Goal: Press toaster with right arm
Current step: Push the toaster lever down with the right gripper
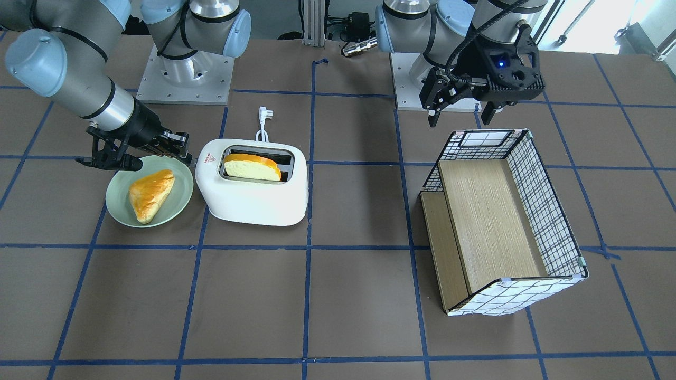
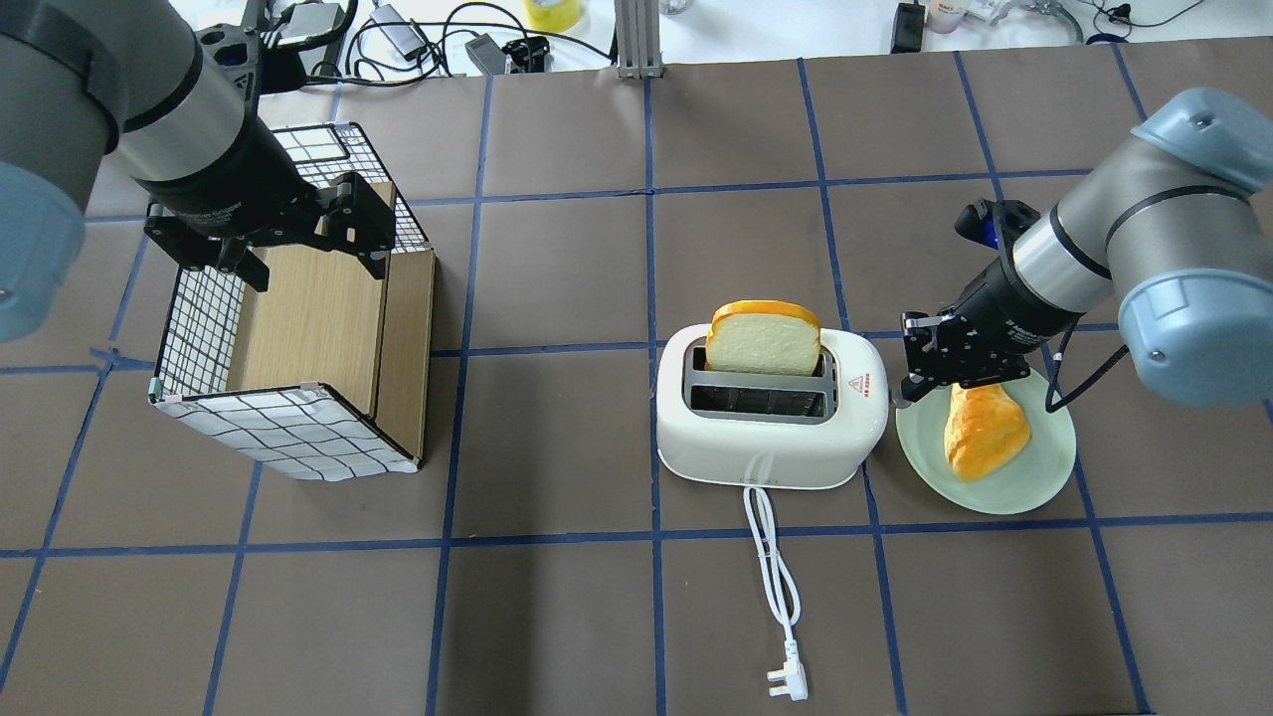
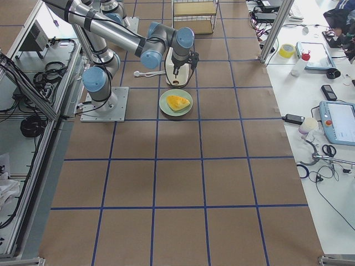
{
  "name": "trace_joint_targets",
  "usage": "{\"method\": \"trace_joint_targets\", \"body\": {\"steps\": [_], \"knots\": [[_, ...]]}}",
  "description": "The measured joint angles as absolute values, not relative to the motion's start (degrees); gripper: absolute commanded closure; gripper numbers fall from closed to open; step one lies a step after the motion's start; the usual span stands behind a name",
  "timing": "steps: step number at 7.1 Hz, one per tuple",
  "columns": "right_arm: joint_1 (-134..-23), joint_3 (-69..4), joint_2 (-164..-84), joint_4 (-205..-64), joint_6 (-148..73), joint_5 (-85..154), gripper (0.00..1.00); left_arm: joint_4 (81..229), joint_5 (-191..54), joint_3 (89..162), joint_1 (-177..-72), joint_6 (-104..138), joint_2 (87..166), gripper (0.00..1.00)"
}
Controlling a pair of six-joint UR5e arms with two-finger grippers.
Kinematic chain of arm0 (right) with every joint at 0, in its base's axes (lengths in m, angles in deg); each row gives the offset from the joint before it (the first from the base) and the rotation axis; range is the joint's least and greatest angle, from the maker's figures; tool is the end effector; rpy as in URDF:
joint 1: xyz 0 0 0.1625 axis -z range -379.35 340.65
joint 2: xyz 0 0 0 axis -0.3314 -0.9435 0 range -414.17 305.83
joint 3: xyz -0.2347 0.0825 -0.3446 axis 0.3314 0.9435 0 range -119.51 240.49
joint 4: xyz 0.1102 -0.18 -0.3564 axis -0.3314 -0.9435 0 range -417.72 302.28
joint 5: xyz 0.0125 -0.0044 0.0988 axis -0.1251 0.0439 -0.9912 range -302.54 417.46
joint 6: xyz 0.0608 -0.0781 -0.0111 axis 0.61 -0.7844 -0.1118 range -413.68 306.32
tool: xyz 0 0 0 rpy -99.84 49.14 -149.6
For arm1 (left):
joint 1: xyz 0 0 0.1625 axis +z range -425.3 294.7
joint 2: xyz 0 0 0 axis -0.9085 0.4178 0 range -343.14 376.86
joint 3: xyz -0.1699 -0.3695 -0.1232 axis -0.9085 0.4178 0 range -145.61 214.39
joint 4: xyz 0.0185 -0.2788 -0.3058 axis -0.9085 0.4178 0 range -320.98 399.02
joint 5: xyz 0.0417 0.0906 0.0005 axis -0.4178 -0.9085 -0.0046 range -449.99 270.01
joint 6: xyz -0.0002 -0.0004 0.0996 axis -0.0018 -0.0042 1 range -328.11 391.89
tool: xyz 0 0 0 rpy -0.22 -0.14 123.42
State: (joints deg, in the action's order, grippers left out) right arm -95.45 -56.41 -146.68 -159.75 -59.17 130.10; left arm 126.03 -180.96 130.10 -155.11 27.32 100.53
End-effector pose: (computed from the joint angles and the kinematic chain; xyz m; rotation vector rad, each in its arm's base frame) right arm 0.0584 -0.4426 0.3110 0.2514 2.7879 0.2269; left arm -0.1302 -0.4516 0.4959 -0.1305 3.1229 -0.0993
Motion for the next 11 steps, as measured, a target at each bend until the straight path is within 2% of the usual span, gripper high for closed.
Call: {"method": "trace_joint_targets", "body": {"steps": [11], "knots": [[-95.4,-56.5,-142.2,-160.9,-59.8,129.7,1.0,126.0,-181.0,130.1,-155.1,27.3,100.5,0.0]]}}
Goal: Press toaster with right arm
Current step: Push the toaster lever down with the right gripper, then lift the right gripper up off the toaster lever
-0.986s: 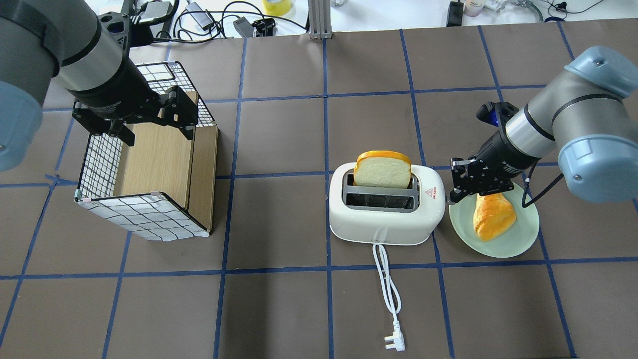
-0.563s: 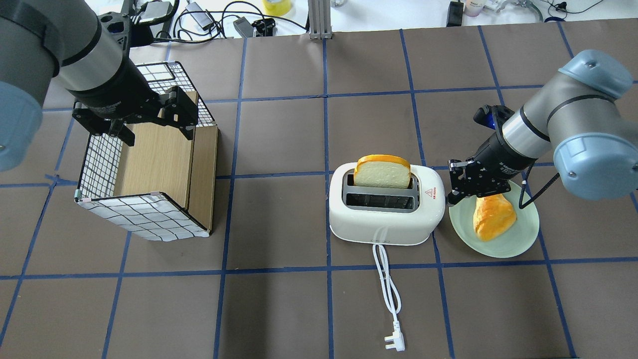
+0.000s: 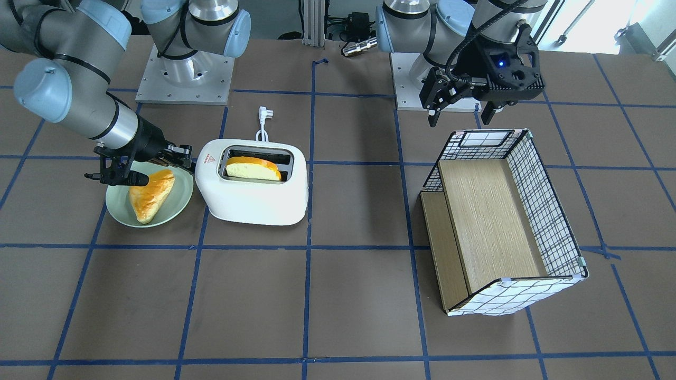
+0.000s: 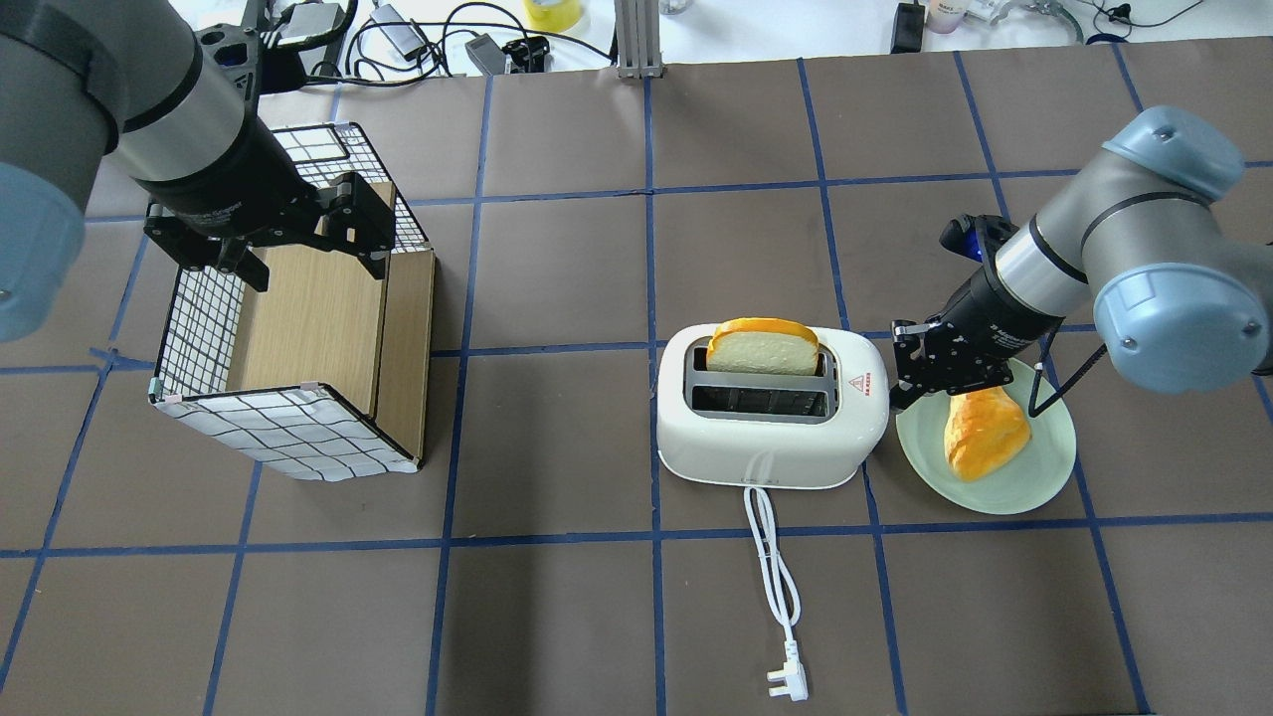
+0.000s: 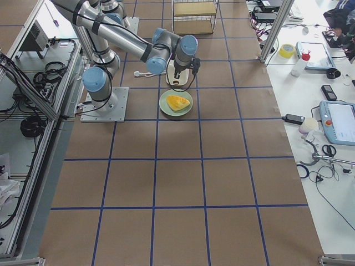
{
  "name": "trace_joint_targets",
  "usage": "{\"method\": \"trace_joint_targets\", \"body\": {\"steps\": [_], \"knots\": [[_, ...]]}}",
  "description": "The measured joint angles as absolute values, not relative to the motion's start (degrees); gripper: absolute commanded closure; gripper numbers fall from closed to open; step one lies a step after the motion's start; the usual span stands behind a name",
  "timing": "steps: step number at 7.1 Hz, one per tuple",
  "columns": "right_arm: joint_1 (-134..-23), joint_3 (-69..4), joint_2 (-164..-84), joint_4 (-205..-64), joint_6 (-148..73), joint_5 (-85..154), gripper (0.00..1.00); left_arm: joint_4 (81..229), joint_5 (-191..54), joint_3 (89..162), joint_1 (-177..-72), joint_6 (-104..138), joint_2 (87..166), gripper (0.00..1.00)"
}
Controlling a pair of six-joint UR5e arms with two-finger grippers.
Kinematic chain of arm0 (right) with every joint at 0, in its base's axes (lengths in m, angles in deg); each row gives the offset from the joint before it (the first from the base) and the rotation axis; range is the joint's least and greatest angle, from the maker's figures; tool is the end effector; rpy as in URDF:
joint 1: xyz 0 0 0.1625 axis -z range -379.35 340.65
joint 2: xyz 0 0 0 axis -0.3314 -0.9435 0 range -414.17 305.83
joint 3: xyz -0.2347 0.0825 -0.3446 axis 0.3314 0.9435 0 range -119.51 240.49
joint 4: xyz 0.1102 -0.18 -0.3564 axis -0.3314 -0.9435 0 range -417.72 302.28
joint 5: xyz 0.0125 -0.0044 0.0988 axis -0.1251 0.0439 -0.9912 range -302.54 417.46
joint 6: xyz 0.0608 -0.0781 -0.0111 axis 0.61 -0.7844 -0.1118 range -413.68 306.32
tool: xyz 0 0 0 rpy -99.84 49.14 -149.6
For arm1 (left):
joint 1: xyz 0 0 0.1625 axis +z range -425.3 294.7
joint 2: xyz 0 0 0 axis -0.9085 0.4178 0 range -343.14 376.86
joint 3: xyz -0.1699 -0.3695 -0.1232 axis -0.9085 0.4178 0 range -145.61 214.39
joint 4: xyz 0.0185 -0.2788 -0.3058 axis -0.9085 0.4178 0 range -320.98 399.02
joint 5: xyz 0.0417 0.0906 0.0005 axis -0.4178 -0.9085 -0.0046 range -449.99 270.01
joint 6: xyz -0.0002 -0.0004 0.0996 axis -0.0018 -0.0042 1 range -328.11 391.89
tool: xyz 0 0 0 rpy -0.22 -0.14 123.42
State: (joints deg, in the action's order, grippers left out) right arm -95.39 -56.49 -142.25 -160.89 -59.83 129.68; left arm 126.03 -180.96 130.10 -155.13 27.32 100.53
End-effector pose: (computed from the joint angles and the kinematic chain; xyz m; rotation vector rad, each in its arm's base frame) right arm 0.0556 -0.4547 0.2795 0.2488 2.7636 0.3017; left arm -0.1303 -0.4516 0.4959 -0.1300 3.1229 -0.0993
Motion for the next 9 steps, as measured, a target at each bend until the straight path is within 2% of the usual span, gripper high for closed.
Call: {"method": "trace_joint_targets", "body": {"steps": [9], "knots": [[-95.4,-56.0,-140.4,-160.8,-59.0,129.9,1.0,126.0,-181.0,130.1,-155.1,27.3,100.5,0.0]]}}
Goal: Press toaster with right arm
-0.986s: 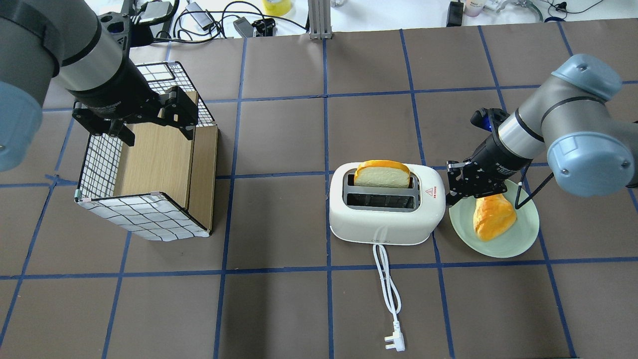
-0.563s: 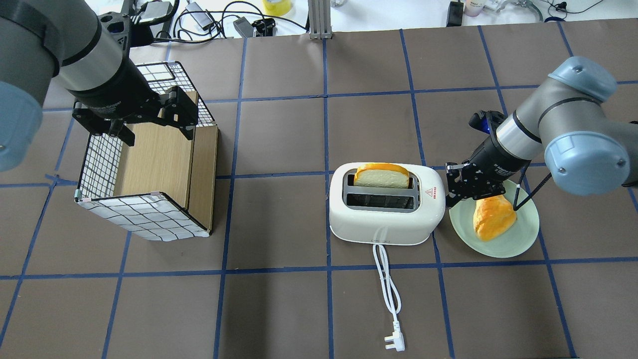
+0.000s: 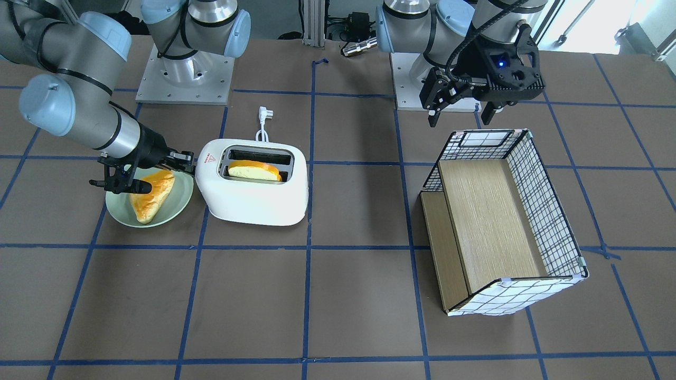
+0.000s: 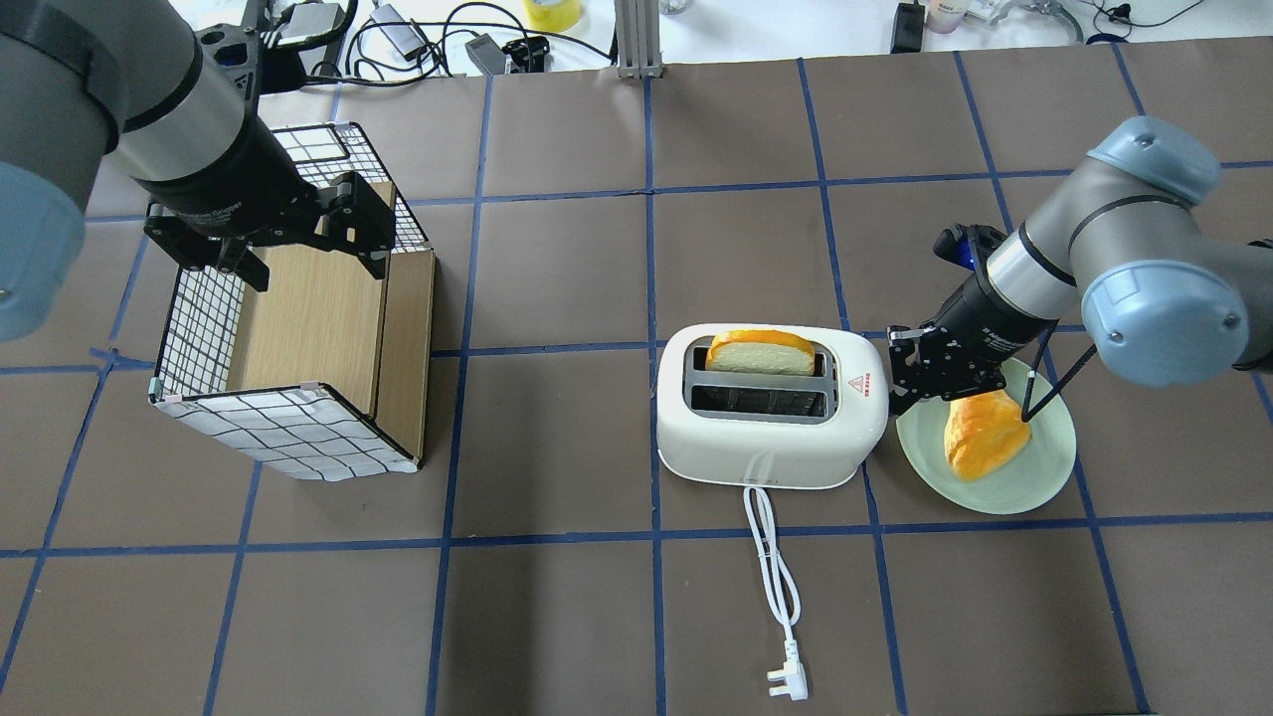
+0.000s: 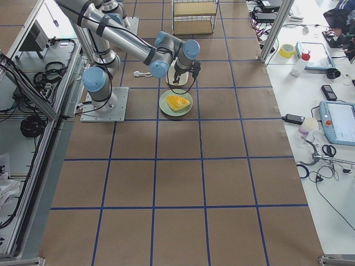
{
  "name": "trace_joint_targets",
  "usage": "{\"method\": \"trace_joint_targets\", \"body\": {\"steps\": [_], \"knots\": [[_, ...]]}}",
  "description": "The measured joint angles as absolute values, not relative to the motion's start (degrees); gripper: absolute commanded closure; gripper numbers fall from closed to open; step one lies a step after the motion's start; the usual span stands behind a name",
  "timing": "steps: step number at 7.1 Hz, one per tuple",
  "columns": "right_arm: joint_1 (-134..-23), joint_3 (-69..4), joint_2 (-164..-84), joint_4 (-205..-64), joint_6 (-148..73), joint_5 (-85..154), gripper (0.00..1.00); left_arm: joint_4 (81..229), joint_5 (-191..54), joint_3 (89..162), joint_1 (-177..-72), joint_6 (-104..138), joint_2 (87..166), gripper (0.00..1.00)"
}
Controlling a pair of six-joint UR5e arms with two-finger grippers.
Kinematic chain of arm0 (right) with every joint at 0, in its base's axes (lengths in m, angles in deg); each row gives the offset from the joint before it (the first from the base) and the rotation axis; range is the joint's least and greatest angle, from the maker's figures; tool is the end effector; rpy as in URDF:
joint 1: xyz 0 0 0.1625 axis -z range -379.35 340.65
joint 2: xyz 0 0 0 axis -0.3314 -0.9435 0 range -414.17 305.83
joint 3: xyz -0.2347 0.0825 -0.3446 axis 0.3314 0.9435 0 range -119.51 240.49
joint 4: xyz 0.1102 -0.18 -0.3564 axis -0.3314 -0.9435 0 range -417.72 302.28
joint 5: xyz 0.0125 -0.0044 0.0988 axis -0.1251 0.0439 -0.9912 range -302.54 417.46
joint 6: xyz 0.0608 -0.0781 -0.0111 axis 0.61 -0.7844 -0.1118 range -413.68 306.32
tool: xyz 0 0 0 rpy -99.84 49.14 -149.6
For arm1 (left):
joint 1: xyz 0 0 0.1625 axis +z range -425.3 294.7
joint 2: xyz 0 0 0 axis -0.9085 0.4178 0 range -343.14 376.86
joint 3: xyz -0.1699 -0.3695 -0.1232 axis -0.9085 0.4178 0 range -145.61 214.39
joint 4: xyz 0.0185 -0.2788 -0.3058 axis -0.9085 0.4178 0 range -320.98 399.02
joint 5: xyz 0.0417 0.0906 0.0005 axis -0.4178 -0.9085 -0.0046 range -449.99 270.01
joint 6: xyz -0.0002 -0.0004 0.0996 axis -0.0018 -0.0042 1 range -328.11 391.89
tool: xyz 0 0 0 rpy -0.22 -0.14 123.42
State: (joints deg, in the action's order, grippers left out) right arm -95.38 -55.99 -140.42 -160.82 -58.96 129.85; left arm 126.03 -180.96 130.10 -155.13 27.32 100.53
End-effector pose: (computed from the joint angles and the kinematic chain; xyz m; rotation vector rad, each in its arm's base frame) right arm 0.0538 -0.4606 0.2691 0.2744 2.7578 0.3398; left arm -0.1303 -0.4516 0.4959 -0.1300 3.1229 -0.0993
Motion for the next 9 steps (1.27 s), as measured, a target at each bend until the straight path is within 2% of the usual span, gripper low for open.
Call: {"method": "trace_joint_targets", "body": {"steps": [2,4,7,8,9], "knots": [[-95.5,-53.9,-142.4,-159.5,-57.5,130.2,1.0,126.0,-181.0,130.1,-155.1,27.3,100.5,0.0],[-95.6,-48.3,-144.7,-152.6,-57.0,130.7,1.0,126.0,-181.0,130.1,-155.1,27.3,100.5,0.0],[-97.5,-33.9,-144.8,-138.7,-55.6,135.1,1.0,126.0,-181.0,130.1,-155.1,27.3,100.5,0.0],[-99.3,-29.1,-143.9,-136.1,-53.8,137.7,0.98,126.0,-181.0,130.1,-155.1,27.3,100.5,0.0],[-102.2,-25.1,-142.7,-135.0,-51.2,141.1,0.91,126.0,-181.0,130.1,-155.1,27.3,100.5,0.0]]}}
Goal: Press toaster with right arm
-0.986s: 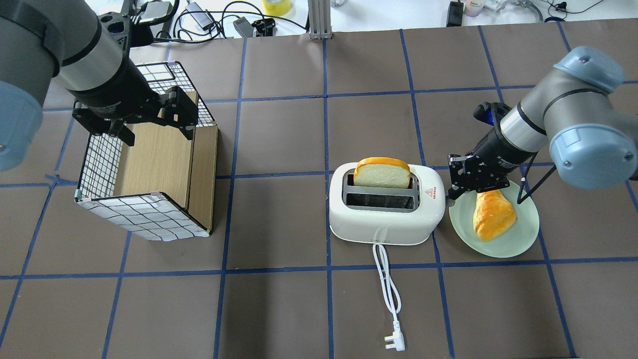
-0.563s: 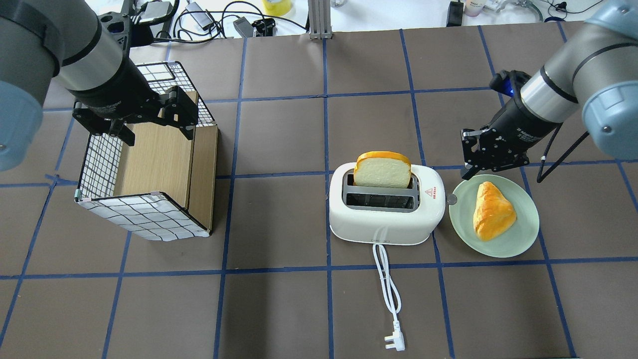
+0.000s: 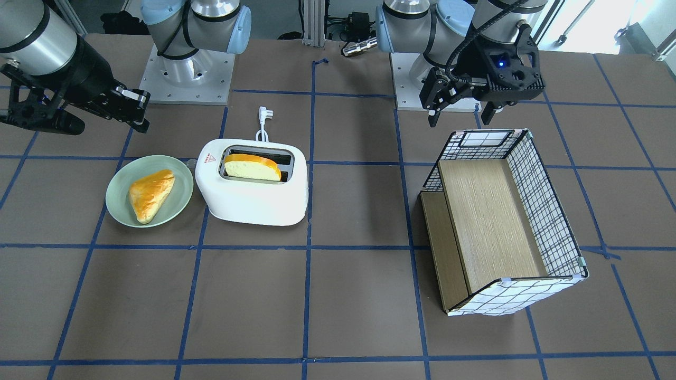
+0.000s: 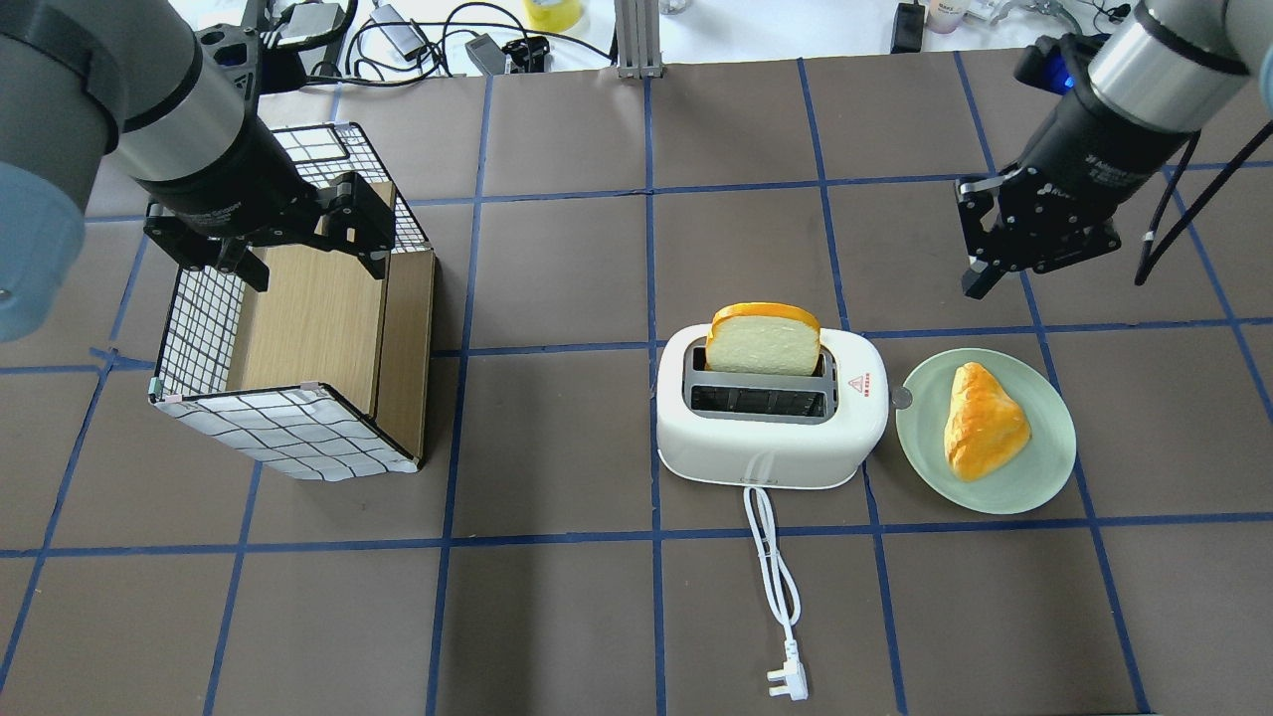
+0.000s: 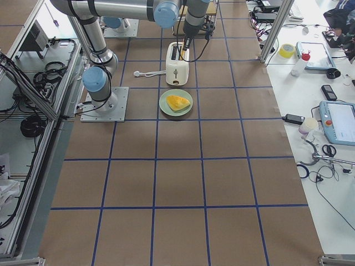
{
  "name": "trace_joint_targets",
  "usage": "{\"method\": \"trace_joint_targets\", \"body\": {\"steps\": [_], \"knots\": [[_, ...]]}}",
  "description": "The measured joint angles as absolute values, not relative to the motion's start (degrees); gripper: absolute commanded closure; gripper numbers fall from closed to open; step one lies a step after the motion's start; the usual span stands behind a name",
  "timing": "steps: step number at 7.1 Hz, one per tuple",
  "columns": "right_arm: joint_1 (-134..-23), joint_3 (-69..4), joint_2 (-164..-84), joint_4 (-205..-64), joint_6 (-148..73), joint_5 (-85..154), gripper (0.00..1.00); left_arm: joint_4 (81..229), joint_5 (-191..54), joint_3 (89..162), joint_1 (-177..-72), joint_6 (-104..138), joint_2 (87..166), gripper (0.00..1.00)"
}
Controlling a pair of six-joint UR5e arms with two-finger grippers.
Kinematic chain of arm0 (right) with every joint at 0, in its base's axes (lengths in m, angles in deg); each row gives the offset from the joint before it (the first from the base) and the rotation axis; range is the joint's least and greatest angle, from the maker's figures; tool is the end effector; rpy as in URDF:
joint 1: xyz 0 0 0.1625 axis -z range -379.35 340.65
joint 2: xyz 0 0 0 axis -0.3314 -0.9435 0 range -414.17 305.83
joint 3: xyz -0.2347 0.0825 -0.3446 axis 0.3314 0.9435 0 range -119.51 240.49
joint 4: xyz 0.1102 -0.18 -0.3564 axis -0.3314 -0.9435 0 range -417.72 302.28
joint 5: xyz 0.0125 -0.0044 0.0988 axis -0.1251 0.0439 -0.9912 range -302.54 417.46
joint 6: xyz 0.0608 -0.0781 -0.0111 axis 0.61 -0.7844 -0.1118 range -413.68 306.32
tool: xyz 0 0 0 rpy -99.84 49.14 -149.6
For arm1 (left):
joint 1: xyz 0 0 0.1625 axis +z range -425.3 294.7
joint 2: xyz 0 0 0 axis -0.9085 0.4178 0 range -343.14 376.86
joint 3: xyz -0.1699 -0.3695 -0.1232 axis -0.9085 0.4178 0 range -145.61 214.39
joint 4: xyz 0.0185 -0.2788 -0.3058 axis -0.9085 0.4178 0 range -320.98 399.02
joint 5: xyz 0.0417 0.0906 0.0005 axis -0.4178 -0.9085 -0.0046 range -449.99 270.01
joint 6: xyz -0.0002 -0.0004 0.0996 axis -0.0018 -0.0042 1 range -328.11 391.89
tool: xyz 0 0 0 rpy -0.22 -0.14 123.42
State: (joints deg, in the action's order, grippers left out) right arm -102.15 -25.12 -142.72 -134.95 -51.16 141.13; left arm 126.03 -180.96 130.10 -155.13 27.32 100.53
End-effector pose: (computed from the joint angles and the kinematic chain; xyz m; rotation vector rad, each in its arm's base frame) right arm 0.0825 -0.4981 0.4930 0.2697 3.0020 0.2524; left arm -0.1303 -0.4516 0.4959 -0.1300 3.1229 -0.0993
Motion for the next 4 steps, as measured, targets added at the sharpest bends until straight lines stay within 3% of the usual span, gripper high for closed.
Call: {"method": "trace_joint_targets", "body": {"steps": [1,2,4], "knots": [[-105.4,-22.5,-141.9,-134.7,-48.2,144.5,0.8,126.0,-181.0,130.1,-155.1,27.3,100.5,0.0],[-108.0,-21.1,-141.6,-135.1,-46.1,146.4,0.57,126.0,-181.0,130.1,-155.1,27.3,100.5,0.0],[-109.9,-21.0,-141.2,-142.5,-45.4,147.5,0.22,126.0,-181.0,130.1,-155.1,27.3,100.5,0.0]]}}
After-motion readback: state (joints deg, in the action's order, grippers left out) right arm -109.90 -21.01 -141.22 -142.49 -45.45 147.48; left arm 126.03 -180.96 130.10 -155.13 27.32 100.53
